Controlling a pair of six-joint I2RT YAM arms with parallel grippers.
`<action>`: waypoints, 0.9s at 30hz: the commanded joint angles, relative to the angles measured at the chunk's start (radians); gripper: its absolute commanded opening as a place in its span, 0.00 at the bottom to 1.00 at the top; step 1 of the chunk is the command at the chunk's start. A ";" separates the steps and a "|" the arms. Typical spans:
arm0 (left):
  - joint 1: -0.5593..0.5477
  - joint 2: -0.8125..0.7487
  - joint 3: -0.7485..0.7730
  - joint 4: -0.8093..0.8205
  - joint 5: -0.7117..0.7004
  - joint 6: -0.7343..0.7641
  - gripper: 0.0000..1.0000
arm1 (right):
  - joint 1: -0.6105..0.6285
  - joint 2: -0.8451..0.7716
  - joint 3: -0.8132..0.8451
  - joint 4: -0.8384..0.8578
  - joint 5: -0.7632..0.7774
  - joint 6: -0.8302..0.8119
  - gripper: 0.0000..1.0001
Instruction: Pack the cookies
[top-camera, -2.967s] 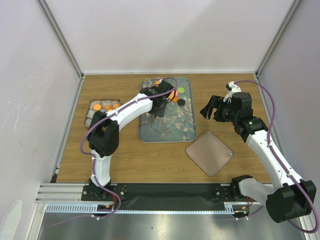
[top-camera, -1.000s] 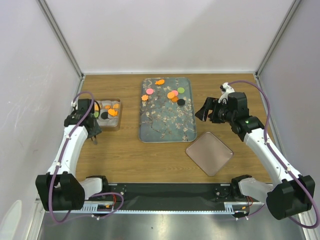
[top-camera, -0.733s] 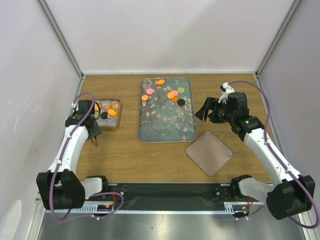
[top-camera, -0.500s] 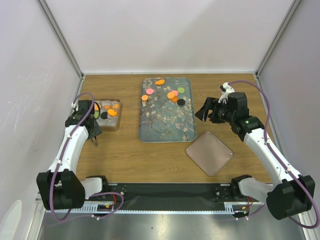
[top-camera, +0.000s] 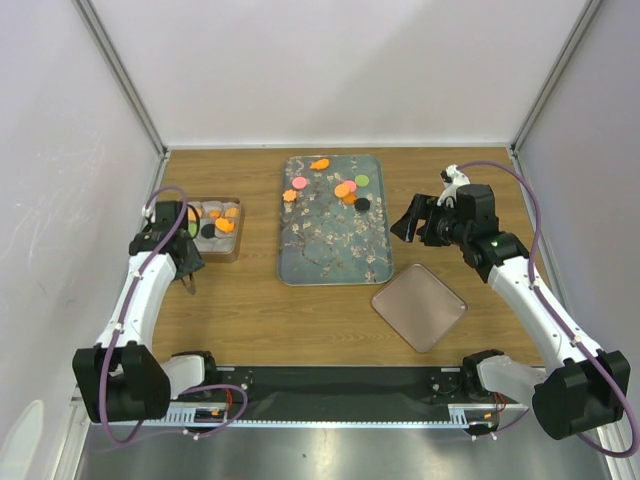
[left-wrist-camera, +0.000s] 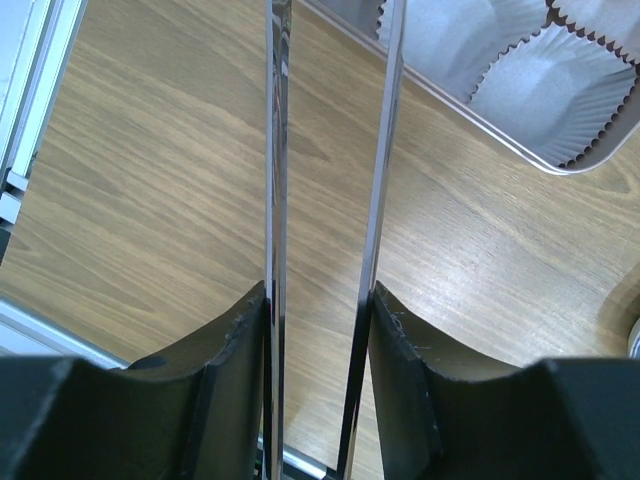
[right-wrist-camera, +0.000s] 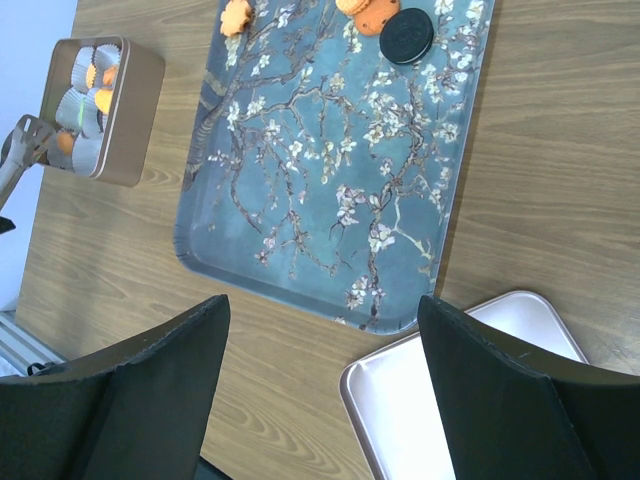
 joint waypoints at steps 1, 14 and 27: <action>0.014 -0.037 0.032 -0.014 -0.005 -0.010 0.46 | -0.006 -0.024 0.000 0.032 -0.016 -0.001 0.83; 0.014 -0.069 0.058 -0.037 0.038 -0.003 0.46 | -0.011 -0.027 0.000 0.033 -0.015 -0.001 0.83; -0.228 -0.002 0.248 -0.095 -0.011 -0.023 0.48 | -0.020 -0.020 0.002 0.033 -0.007 -0.001 0.83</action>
